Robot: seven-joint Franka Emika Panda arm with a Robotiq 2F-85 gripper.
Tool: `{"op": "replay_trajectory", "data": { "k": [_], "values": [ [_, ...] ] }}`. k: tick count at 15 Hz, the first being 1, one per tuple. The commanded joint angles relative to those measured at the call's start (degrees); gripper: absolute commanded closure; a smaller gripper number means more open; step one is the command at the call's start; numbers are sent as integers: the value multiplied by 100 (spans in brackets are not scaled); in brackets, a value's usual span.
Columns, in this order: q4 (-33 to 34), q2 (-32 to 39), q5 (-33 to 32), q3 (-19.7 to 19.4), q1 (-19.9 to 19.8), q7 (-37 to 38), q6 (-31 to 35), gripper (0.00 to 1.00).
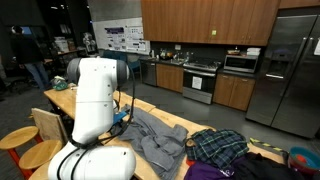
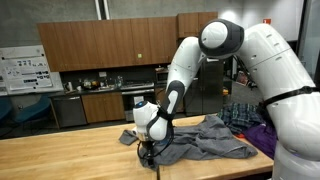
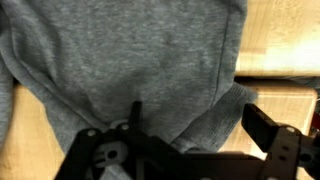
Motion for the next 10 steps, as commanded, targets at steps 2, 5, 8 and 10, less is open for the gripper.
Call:
{"op": "replay_trajectory", "data": {
  "k": [2,5,8,10],
  "values": [
    [220,260,-8,-178,132,328,311,0],
    [265,253,-38,-258,194,425,315,0],
    [325,220,-93,-316,276,481,263,0],
    [392,224,-130,-345,330,480,253,1]
  ]
}}
